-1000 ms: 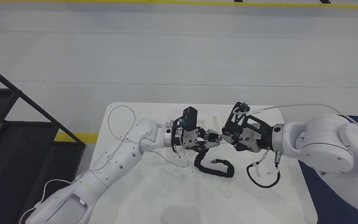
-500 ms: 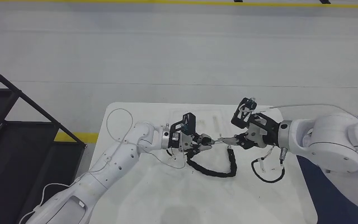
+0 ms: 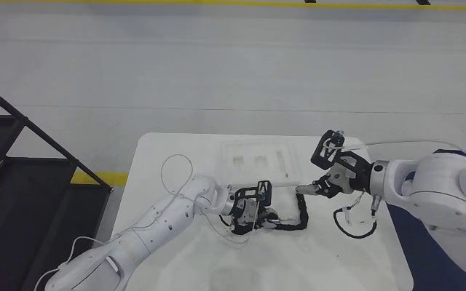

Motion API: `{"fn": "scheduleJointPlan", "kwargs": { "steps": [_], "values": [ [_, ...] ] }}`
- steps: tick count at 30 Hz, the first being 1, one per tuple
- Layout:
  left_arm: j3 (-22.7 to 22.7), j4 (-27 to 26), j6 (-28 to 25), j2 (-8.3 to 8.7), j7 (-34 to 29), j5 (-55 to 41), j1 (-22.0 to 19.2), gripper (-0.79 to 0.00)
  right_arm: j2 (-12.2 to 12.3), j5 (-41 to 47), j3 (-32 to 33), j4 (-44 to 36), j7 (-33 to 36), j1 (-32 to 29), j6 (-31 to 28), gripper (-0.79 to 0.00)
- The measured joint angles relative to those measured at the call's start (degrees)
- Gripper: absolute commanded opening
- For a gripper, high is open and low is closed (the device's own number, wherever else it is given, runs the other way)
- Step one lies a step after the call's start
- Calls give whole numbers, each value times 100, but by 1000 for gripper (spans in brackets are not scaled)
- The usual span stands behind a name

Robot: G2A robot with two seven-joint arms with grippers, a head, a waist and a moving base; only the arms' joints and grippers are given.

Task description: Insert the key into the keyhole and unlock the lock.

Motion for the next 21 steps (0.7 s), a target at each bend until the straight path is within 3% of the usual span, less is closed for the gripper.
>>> {"fn": "scheduleJointPlan", "kwargs": {
  "steps": [5,10,16,21],
  "values": [
    [282,248,-2,-129,-167,-410,-151,0,-20,-23,-58,110,7,-88,-142,0],
    [280,369,-1,-152,43,-774,-347,0,-65,-58,-176,325,-195,-102,-444,0],
    [-24,390,-1,15,450,-950,-660,0,-161,0,-415,754,-464,-7,-750,0],
    [-341,310,-1,249,576,-1031,-1098,0,-308,-25,-643,1296,-1092,343,-1368,0]
  ]
}}
